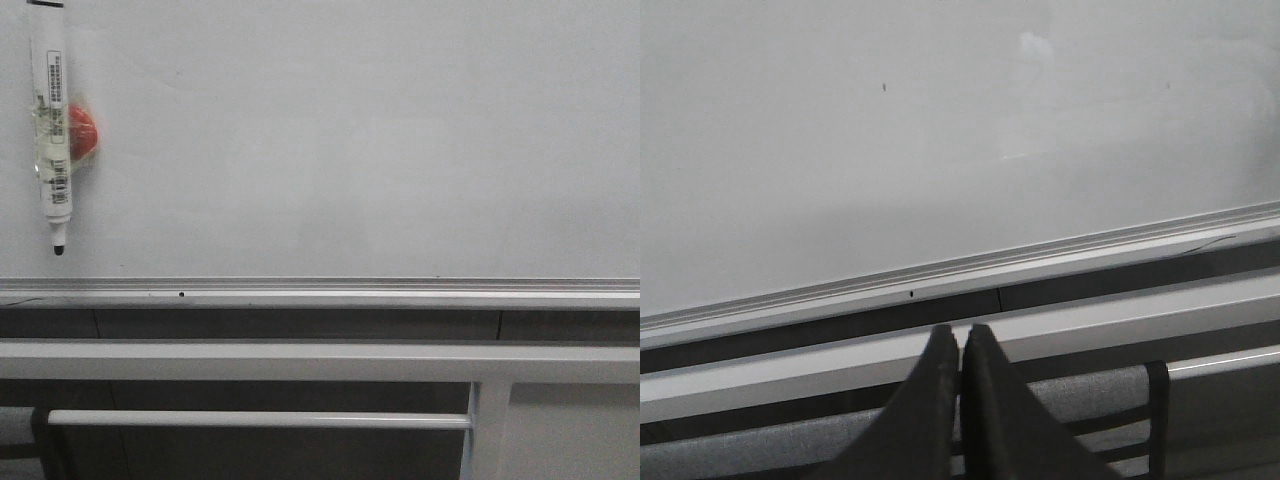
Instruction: Write number 1 on whiteboard
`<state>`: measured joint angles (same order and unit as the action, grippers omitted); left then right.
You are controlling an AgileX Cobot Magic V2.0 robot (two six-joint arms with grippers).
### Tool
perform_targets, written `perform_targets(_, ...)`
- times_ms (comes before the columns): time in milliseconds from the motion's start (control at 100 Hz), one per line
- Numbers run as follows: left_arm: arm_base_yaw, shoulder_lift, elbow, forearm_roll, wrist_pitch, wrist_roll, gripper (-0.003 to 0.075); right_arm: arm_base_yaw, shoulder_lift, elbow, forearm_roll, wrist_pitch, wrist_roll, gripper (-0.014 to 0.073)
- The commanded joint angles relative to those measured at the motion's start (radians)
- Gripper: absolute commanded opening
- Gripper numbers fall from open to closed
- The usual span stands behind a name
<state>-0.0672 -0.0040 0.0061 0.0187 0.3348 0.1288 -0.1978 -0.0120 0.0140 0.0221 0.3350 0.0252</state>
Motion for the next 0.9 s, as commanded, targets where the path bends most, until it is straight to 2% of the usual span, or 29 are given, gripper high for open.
perform_targets(0, 0.000, -0.023, 0.006, -0.010, -0.058, -0.004, -0.0020, -0.005, -0.014, 0.026, 0.005, -0.015, -0.010, -0.0064)
perform_targets(520, 0.000, -0.023, 0.006, -0.007, -0.058, -0.004, -0.0020, -0.005, -0.014, 0.026, 0.005, -0.015, -0.010, -0.0064)
perform_targets(660, 0.000, -0.023, 0.006, -0.007, -0.133, -0.004, -0.0020, -0.005, -0.014, 0.026, -0.022, -0.028, -0.010, -0.0064)
perform_targets(740, 0.000, -0.023, 0.006, -0.007, -0.239, -0.004, -0.0020, -0.005, -0.014, 0.026, -0.022, -0.127, -0.010, -0.0064)
perform_targets(890, 0.000, -0.023, 0.006, -0.007, -0.458, -0.004, -0.0020, -0.005, -0.014, 0.026, -0.015, -0.442, -0.010, -0.0064)
